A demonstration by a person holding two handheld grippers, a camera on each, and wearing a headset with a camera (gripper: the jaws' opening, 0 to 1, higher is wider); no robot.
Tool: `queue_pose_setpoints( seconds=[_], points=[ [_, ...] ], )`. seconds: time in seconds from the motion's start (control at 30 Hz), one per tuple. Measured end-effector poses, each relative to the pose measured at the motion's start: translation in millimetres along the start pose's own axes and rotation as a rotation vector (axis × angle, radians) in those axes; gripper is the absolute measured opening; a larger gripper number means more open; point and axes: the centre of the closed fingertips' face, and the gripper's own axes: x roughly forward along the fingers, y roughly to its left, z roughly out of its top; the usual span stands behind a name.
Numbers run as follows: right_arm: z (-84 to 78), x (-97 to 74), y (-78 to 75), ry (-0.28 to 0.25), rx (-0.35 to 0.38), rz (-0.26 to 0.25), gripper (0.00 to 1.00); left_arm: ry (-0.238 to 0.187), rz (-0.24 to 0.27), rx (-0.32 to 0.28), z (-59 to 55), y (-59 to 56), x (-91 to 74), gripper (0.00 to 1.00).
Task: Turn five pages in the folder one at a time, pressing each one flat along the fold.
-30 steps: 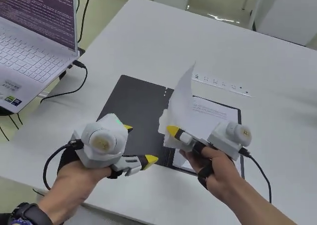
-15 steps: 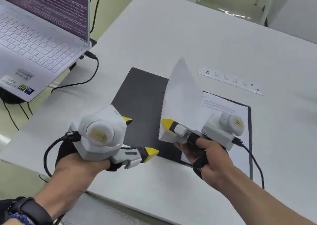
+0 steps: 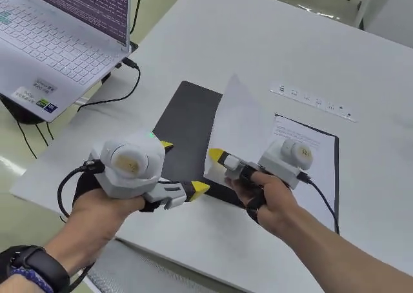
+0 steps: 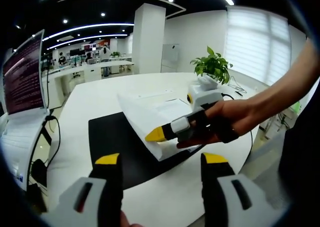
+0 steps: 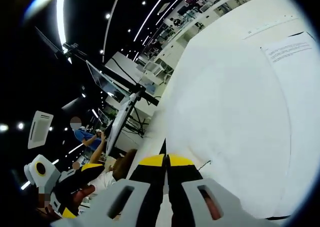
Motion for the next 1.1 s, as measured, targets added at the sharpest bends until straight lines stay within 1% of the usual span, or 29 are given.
queue_pose_setpoints(
  seconds=[0.03,0.13,0.23,0.3,0.4,0.57,0.7,0.77,0.87,0.93,1.0,1.1],
  points=[
    [-1.7,2.4,-1.7,0.003,0.014,-0.001,0.0,0.004,-0.002,-0.002,-1.4,0.1,-0.2,0.64],
    [-7.4,7.8,-5.5,0.014,0.022,-0.012,0.0,0.008,0.0,-0.007,-3.5,1.6,-0.9,0.65],
    [-12.7,11.9,-9.2,0.016,0.054,-0.018,0.0,0.006,0.005,-0.02,-4.2,3.5,-3.3,0.65],
    [-16.7,15.9,-13.8,0.021,0.076,-0.026,0.0,0.009,0.009,-0.035,-6.1,5.9,-4.4,0.65],
    [-20.6,21.7,-20.7,0.026,0.101,-0.039,0.0,0.013,0.021,-0.043,-8.9,8.8,-7.1,0.64],
    [-26.9,31.8,-25.6,0.03,0.134,-0.049,0.0,0.013,0.032,-0.061,-10.5,12.6,-10.1,0.64],
    [-34.0,39.1,-29.1,0.04,0.146,-0.069,0.01,0.018,0.037,-0.065,-12.3,14.6,-11.0,0.64],
    [-35.6,42.9,-32.4,0.039,0.167,-0.081,0.03,0.016,0.039,-0.069,-11.8,15.4,-11.3,0.64],
    [-36.2,45.8,-34.9,0.038,0.174,-0.093,0.03,0.019,0.048,-0.073,-12.0,17.5,-11.6,0.63],
    [-38.5,48.7,-37.0,0.056,0.163,-0.101,0.06,0.019,0.054,-0.076,-11.8,20.2,-12.1,0.63],
    [-42.5,49.3,-33.9,0.076,0.14,-0.095,0.09,0.019,0.058,-0.079,-11.7,21.7,-12.9,0.63],
    [-41.3,49.5,-34.7,0.07,0.143,-0.096,0.09,0.025,0.062,-0.08,-13.1,23.8,-13.6,0.63]
  ],
)
